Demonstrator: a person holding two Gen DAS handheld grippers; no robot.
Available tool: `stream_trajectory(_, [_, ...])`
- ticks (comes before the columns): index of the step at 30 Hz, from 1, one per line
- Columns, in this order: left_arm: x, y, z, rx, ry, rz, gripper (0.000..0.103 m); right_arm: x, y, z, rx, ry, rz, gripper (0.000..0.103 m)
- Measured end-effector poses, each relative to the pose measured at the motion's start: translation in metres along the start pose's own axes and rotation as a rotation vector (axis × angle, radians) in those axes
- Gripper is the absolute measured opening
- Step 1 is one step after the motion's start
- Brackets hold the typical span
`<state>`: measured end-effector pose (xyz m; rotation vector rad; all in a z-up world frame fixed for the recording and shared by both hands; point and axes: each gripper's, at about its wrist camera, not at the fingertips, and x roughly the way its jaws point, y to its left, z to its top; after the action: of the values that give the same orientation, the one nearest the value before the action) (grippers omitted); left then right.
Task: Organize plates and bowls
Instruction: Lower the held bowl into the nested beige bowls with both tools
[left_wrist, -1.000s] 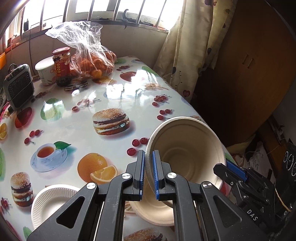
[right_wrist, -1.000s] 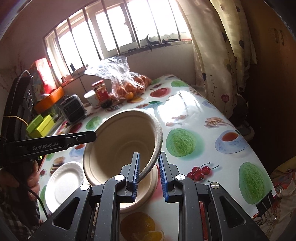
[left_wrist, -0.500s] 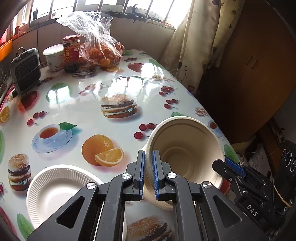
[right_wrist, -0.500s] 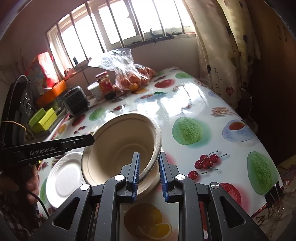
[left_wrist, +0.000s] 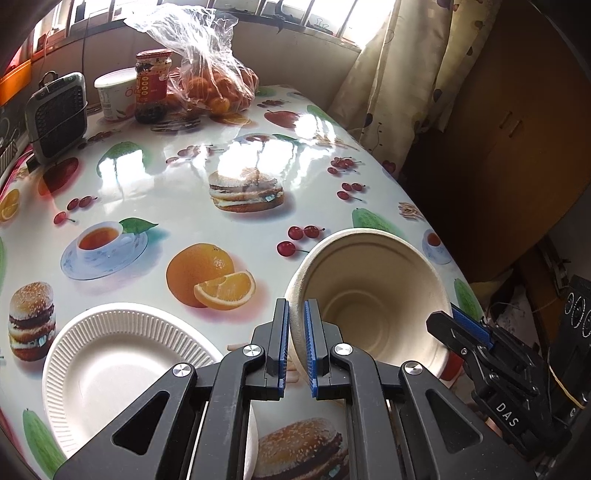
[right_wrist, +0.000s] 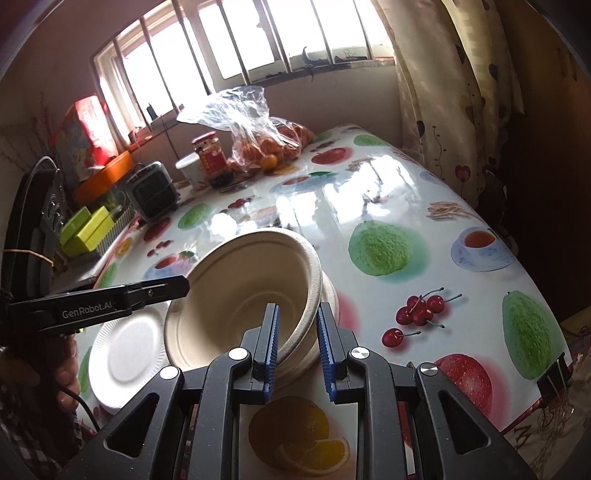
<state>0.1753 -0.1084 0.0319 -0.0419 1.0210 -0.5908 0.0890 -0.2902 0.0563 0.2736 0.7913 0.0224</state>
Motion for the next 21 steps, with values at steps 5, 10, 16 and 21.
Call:
stream_trajectory(5, [0.003, 0.001, -0.002, -0.005, 0.008, 0.002, 0.009, 0.003, 0.001, -0.002, -0.001, 0.009, -0.005, 0.02])
stream_trajectory(10, [0.005, 0.002, -0.003, -0.004, 0.014, 0.009, 0.009, 0.006, 0.002, -0.004, -0.007, 0.016, -0.011, 0.02])
stream_trajectory(16, [0.008, 0.002, -0.004, -0.004, 0.019, 0.011, 0.009, 0.009, 0.001, -0.006, -0.008, 0.021, -0.019, 0.02])
stream_trajectory(21, [0.011, 0.001, -0.004, -0.004, 0.026, 0.014, 0.009, 0.01, 0.0, -0.006, -0.004, 0.022, -0.019, 0.02])
